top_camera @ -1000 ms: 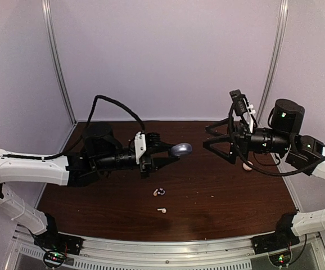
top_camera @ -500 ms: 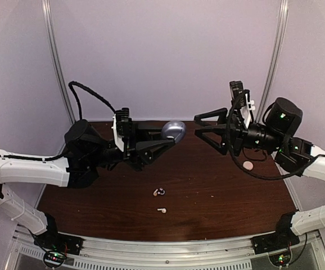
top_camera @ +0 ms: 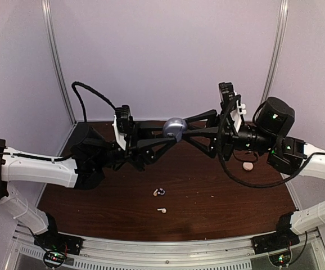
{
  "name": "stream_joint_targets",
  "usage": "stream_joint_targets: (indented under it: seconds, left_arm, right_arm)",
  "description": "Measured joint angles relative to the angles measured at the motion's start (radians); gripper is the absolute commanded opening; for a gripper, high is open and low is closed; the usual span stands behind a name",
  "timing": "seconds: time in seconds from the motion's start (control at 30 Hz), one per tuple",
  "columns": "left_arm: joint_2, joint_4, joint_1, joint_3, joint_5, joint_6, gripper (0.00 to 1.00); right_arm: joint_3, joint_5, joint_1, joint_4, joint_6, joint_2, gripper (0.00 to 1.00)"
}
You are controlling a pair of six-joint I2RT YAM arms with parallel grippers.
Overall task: Insert the wireless bluetooth earbuds into the charging case
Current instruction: Pass from the left arm to the right, then pass from the right arm to the left
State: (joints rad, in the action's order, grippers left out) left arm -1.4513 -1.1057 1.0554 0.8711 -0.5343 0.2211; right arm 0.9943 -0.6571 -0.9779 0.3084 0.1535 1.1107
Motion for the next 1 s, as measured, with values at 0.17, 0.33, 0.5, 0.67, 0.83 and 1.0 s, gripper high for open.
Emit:
stream_joint_targets:
  seconds: [0.17,0.33,0.5,0.67,0.83,1.0]
  left_arm:
    - [-0.016,-0.028,0.0,0.0,-0.005,0.02,0.2]
    - [-0.03,-0.048,0.0,0.0,-0.006,0.034,0.21]
    - [-0.032,-0.059,-0.002,0.0,-0.007,0.061,0.29]
    - [-0.032,-0.06,-0.006,0.0,-0.009,0.065,0.45]
    - [-0.009,0.014,-0.017,-0.002,-0.008,0.037,0.55]
    - [0.085,0.203,-0.036,-0.011,0.011,-0.035,0.58]
  right_arm:
    - [0.016,0.013,-0.014,-0.001,-0.023,0.023,0.39]
    - [0.019,0.018,-0.023,-0.006,-0.041,0.034,0.32]
    - [0.03,0.023,-0.024,-0.013,-0.074,0.04,0.23]
    - [0.037,0.03,-0.025,-0.032,-0.084,0.04,0.17]
    - [0.053,0.045,-0.026,-0.091,-0.089,0.038,0.15]
    - [0.053,0.078,-0.026,-0.162,-0.103,0.02,0.14]
